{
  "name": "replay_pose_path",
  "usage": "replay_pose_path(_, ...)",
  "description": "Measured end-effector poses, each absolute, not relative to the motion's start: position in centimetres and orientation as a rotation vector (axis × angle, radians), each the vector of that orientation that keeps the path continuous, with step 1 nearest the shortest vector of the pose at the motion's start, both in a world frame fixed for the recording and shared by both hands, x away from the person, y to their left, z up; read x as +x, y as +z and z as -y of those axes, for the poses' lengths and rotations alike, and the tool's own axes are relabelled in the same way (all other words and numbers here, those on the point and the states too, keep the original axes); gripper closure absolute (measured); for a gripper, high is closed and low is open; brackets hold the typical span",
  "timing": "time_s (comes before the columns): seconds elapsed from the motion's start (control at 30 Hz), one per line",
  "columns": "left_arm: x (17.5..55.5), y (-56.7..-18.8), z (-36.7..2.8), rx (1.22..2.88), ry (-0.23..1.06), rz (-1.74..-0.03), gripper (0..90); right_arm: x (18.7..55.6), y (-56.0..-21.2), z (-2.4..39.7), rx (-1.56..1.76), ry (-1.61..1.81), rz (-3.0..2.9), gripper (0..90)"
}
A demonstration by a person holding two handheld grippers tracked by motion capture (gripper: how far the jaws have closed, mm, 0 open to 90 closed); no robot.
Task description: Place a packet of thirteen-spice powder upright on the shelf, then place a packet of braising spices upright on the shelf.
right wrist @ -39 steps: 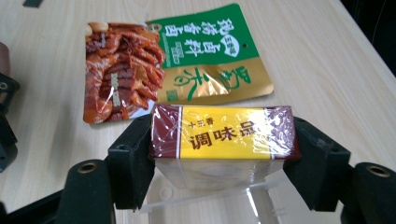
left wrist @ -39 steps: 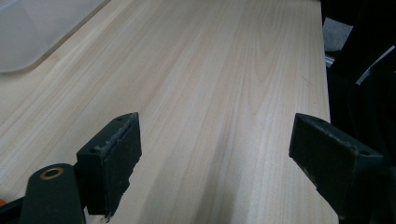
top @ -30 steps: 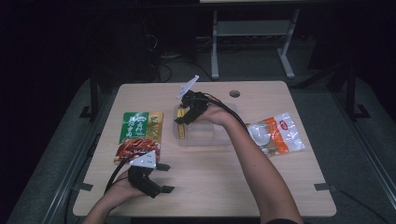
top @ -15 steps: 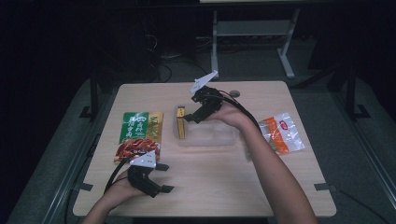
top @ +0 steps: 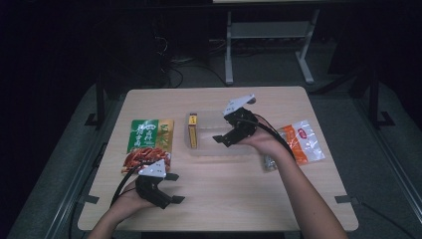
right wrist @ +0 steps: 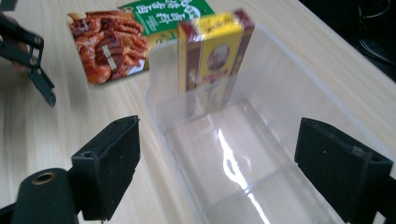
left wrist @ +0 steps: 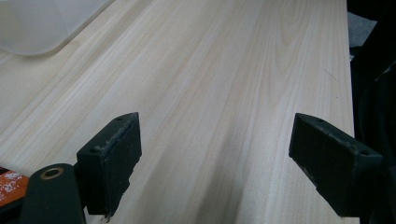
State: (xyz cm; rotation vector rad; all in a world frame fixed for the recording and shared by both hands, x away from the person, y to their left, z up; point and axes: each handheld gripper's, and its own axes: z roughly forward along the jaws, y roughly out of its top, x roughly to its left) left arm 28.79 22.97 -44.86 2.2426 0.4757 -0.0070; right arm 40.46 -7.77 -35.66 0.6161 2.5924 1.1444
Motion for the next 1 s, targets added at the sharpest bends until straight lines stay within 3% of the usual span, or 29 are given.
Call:
replay_pose_path(0.33, 28.5, -44.7, -22.8, 2.253, 0.005, -0.471, 16.6, 35.5, -39.0, 10.7, 0.715, 1.128, -2.563, 13.7)
replay_pose_path(1.0, 28.5, -44.4, -23.0, 2.255, 0.046, -0.555, 17.1, 29.4, -42.5, 15.0, 0.803, 1.134, -2.643, 8.9)
